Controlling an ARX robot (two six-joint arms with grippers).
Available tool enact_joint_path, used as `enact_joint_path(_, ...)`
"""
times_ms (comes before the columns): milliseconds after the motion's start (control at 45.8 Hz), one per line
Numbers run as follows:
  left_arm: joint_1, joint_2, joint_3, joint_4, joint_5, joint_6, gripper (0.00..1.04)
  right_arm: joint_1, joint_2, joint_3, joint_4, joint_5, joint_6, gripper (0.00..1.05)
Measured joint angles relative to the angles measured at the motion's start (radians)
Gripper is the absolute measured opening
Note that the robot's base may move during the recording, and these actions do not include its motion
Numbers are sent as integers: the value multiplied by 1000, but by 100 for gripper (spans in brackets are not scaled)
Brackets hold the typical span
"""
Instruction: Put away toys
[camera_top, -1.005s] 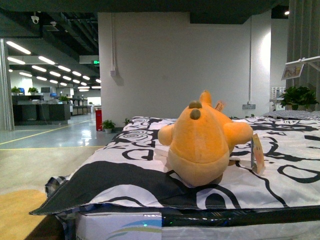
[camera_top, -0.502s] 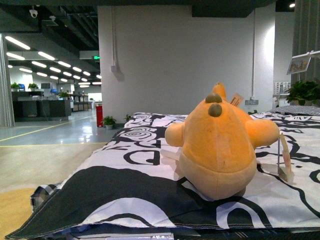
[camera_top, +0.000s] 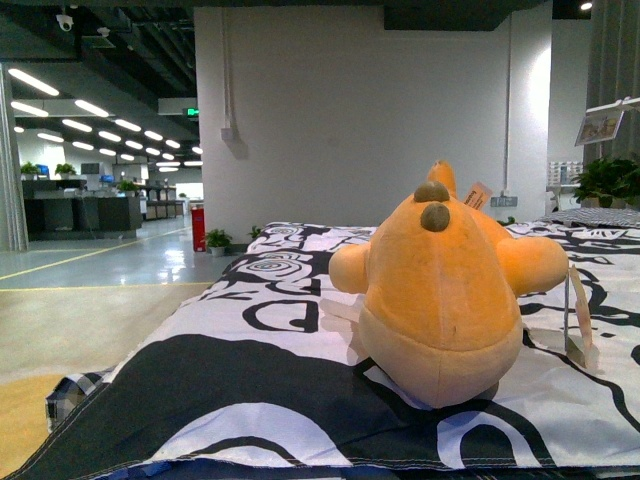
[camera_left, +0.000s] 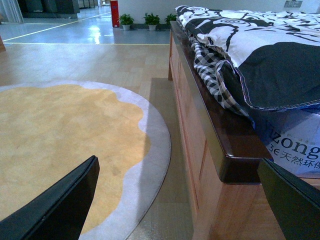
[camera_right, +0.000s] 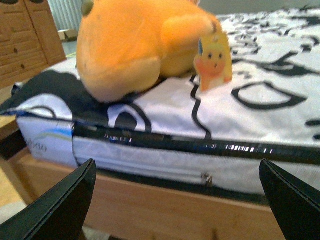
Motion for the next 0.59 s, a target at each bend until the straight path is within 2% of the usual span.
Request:
enact_joint_path(153,0,0,0,0,0,0,99,123,264,187,155,129,-45,98)
enact_joint_path(328,0,0,0,0,0,0,99,304,468,399,167,275,-94,98)
enact_joint_path(590,0,0,0,0,0,0,99,546,679,599,181,451,-176,98)
